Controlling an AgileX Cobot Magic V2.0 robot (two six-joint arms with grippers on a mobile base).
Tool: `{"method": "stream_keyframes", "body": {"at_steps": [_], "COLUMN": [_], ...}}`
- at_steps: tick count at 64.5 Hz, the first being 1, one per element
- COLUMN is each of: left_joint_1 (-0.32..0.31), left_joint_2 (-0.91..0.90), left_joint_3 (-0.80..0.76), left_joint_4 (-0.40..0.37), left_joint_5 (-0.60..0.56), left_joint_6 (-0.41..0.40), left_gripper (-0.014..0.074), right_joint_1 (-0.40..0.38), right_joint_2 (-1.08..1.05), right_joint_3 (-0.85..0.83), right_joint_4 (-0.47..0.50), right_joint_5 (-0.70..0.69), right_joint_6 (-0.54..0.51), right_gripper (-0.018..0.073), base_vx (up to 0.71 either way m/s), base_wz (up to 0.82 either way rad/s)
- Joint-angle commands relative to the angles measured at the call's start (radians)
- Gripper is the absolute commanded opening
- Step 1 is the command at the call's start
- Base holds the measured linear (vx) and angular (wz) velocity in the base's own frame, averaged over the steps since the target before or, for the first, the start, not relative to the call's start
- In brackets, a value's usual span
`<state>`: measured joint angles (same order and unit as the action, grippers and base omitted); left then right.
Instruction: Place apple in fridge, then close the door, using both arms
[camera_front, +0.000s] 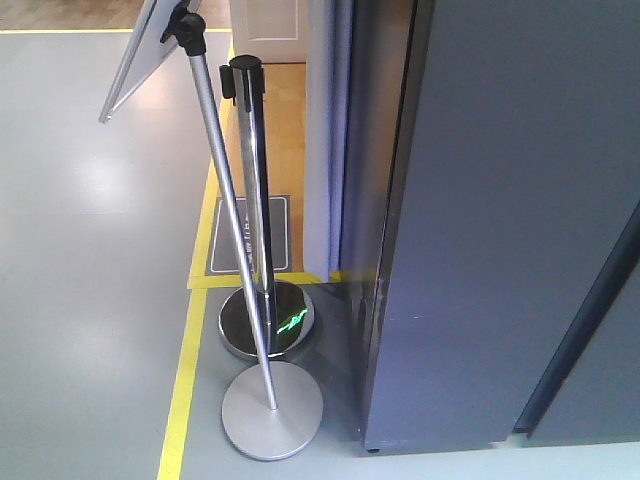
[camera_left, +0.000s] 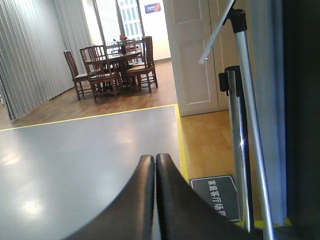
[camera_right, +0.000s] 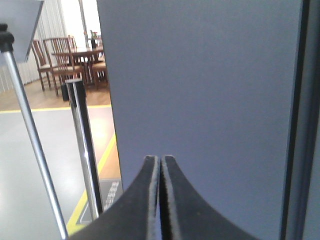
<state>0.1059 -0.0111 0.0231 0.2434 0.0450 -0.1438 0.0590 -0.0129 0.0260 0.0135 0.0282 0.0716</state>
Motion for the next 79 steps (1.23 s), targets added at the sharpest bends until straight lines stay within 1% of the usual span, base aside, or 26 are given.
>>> {"method": "stream_keyframes", "body": {"at_steps": [1, 79], "left_joint_1": [-0.006, -0.006], "left_joint_2": [-0.016, -0.016], "left_joint_3": [0.03, 0.03], "left_joint_4": [-0.008, -0.008], "left_joint_5": [-0.073, -0.073], "left_joint_6": [-0.001, -0.001], "left_gripper": [-0.0005, -0.0005], "right_joint_1": [-0.001, -0.001], "right_joint_2": [-0.007, -0.007], "right_joint_3": [0.001, 0.001], "right_joint_4": [-0.014, -0.014], "right_joint_5": [-0.108, -0.104], "right_joint_6": [-0.01, -0.011], "right_gripper": [-0.0002, -0.0002], "base_vx": [0.0, 0.0], "base_wz": [0.0, 0.0]}}
